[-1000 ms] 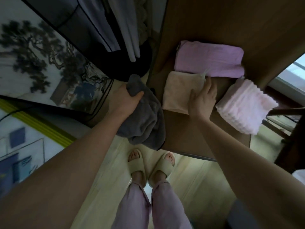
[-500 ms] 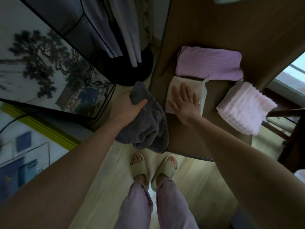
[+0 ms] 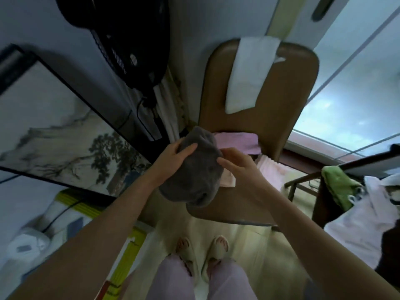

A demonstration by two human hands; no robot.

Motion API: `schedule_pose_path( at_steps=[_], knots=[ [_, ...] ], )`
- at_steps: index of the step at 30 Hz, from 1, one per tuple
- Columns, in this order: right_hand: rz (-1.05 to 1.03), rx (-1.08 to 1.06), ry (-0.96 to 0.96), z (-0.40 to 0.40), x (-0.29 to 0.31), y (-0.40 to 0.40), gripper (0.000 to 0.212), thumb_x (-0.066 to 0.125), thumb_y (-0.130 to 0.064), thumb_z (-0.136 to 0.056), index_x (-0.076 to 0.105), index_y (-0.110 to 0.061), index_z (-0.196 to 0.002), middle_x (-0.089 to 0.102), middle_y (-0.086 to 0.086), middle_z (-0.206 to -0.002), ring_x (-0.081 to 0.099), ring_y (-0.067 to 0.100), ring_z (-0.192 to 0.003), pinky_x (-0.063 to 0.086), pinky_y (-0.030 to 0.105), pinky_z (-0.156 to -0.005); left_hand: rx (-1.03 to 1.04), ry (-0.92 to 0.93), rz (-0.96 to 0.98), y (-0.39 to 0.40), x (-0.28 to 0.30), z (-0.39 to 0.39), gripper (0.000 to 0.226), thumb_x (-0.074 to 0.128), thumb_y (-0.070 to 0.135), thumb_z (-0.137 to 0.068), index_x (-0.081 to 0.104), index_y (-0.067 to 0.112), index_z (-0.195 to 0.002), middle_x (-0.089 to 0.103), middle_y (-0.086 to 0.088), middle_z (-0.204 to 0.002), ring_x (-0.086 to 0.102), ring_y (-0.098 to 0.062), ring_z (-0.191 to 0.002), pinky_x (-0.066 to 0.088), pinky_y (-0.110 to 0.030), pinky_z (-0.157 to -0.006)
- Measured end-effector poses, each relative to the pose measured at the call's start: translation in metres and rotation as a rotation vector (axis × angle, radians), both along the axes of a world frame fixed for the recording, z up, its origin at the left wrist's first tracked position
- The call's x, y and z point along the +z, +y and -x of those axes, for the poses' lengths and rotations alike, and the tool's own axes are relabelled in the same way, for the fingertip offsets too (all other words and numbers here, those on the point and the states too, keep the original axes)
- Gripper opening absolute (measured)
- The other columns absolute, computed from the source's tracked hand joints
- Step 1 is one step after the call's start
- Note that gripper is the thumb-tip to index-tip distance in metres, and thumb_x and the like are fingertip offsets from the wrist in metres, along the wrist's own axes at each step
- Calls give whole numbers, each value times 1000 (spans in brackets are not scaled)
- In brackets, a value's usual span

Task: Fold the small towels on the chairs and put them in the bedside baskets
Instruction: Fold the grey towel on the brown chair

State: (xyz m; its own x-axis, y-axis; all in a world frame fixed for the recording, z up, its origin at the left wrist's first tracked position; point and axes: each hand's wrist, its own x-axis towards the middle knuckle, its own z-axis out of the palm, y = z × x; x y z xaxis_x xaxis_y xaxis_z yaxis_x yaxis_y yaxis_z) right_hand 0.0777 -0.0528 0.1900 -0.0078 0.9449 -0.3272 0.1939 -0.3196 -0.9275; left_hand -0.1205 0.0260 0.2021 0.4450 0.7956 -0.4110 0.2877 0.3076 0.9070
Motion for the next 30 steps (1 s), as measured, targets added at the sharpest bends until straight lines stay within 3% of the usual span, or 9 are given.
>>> schedule_pose_path(
  at_steps=[3, 6, 9, 11, 15, 18, 20, 25, 30],
  knots=[
    [-13, -28, -36, -1, 36, -4, 20, 60, -23, -94, 58, -16, -113, 66, -1, -105, 63, 5, -97, 51, 20, -85, -57, -40, 1, -4, 39, -3, 18, 57, 34, -94, 64, 29, -111, 70, 7, -106, 68, -8, -97, 54, -31, -90],
    [-121, 1, -220, -5, 59, -10, 2, 63, -18, -92, 63, -16, -92, 63, -4, -82, 60, 0, -77, 48, 20, -73, -95, 44, -63, -4, 62, -6, 26, 59, 41, -93, 65, 21, -108, 71, 1, -102, 68, -13, -93, 56, -34, -88],
    [-247, -31, -390, -11, 74, -15, 5, 61, -18, -94, 60, -19, -89, 61, -2, -84, 59, 9, -80, 49, 30, -75, -40, 142, -214, 0, 74, -9, 44, 60, 48, -90, 65, 5, -97, 67, -12, -90, 67, -24, -84, 53, -37, -77],
    [-299, -92, -444, -16, 88, -18, 14, 58, -17, -96, 54, -23, -83, 57, -6, -79, 55, 5, -76, 47, 28, -72, -56, 183, -416, 3, 80, -13, 46, 59, 45, -92, 58, 1, -80, 58, -18, -75, 59, -19, -67, 45, -32, -65],
    [-412, -269, -425, -23, 115, -20, 22, 55, -15, -97, 51, -15, -75, 51, -9, -67, 48, 6, -65, 39, 21, -63, -116, 122, -644, 4, 98, -27, 36, 58, 37, -94, 49, 13, -69, 47, 4, -62, 47, -4, -56, 35, -17, -55],
    [-427, -351, -359, -35, 132, -18, 23, 54, -17, -98, 51, -14, -75, 51, -4, -67, 50, 12, -65, 42, 21, -64, -178, 8, -559, 5, 105, -32, 18, 61, 38, -92, 61, 20, -92, 65, 9, -88, 61, 0, -84, 46, -12, -71],
    [-442, -406, -299, -44, 143, -16, 21, 54, -17, -98, 53, -8, -79, 54, 5, -71, 53, 18, -69, 45, 25, -66, -281, 21, -433, 4, 106, -31, 25, 65, 43, -87, 60, 30, -108, 66, 14, -105, 61, 3, -99, 48, -13, -81],
    [-430, -450, -259, -58, 155, -8, 19, 52, -15, -99, 58, 2, -93, 60, 17, -86, 58, 15, -77, 48, 19, -72, -408, 125, -435, -7, 106, -44, 7, 64, 27, -92, 69, 22, -94, 70, 8, -91, 65, 2, -84, 48, -16, -74],
    [-406, -521, -311, -75, 164, -2, 5, 53, -19, -98, 56, -15, -97, 57, -8, -85, 54, -4, -75, 45, 20, -74, -152, -19, -447, -9, 123, -65, 16, 55, 25, -98, 61, 13, -91, 65, -2, -86, 63, -6, -79, 48, -17, -68]
  ],
)
